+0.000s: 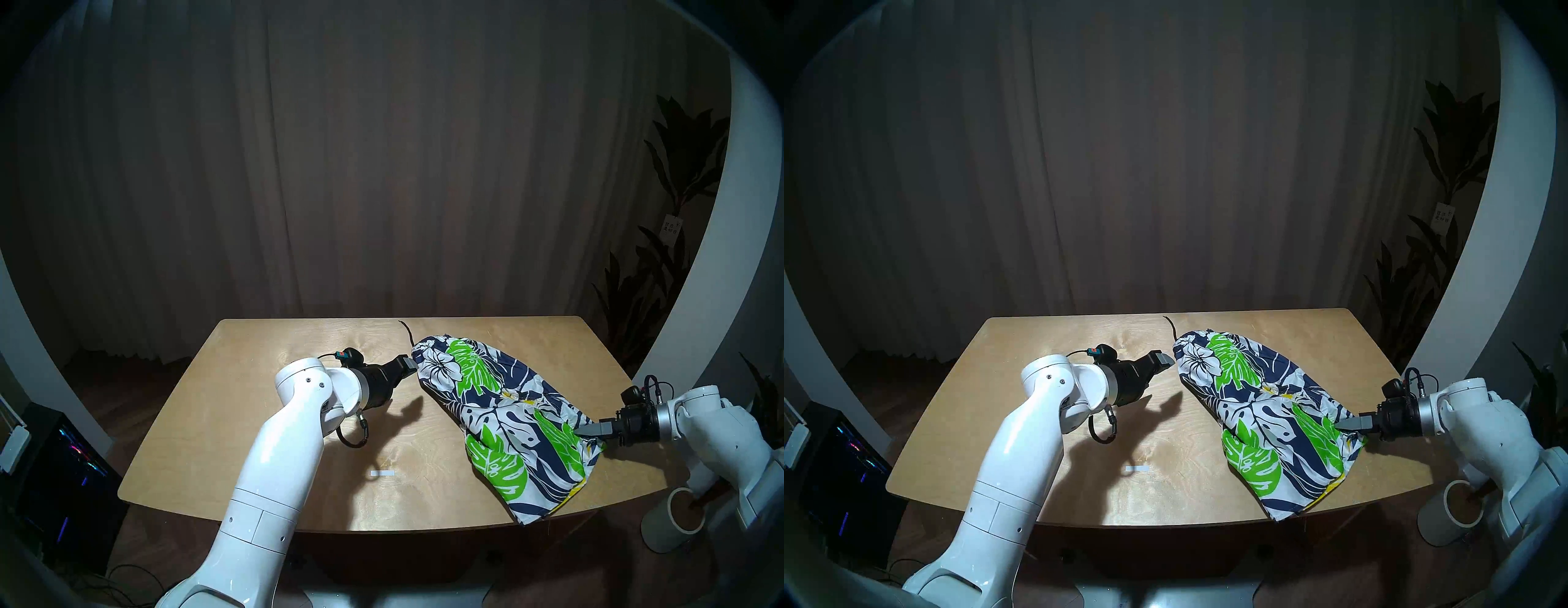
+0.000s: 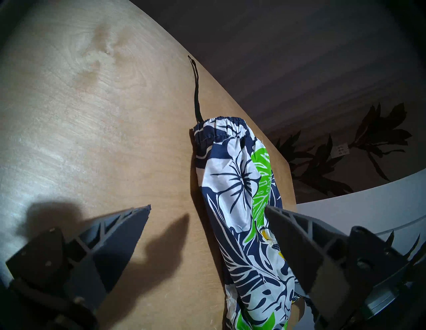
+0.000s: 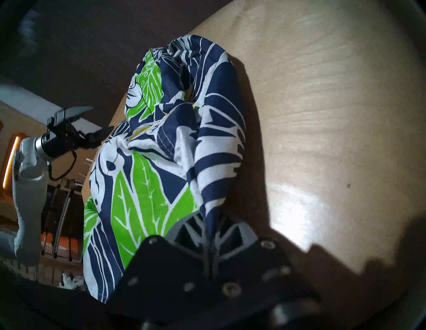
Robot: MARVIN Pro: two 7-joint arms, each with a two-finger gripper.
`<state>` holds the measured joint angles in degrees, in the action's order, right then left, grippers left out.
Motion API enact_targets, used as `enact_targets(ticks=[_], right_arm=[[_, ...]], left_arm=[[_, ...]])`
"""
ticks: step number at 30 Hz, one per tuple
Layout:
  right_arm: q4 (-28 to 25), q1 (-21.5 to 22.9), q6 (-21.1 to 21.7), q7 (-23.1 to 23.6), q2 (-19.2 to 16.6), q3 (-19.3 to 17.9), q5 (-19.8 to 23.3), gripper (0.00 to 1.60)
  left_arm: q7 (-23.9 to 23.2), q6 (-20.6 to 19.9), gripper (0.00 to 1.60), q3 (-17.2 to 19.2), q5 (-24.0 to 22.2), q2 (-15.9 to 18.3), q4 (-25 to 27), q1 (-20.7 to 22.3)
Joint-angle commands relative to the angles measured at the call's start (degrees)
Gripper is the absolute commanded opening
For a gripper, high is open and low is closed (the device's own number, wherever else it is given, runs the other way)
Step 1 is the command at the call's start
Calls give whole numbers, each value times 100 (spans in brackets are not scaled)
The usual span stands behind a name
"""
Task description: Fold the pants in half lengthwise, then in half again, and set them down flat
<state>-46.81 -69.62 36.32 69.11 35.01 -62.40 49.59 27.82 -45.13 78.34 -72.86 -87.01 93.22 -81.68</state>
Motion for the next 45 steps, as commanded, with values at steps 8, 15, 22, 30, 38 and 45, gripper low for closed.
enact_targets(ticks=[8,15,22,30,38,45], right_arm=[[-1296,-362,1066,-103,-221,-293,1652,0],[-1936,-582,1529,-573,-298,-524,2513,0],[-2397,-923,1868,-1083,-203,-826,3594,0],[-2618,-1412,1868,-1294,220,-1230,4813,0],[-2609,-1570,1411,-1870,869,-1296,5468,0],[-2505,-1342,775,-2804,1345,-1005,5747,0]], left_arm=[[-20,19,160,138,-27,56,220,-96],[-14,60,160,242,-40,84,313,-183],[10,94,160,338,-38,119,460,-327],[74,161,160,407,-26,103,626,-514],[182,252,160,467,-17,61,714,-600],[278,308,160,549,-17,64,708,-662]])
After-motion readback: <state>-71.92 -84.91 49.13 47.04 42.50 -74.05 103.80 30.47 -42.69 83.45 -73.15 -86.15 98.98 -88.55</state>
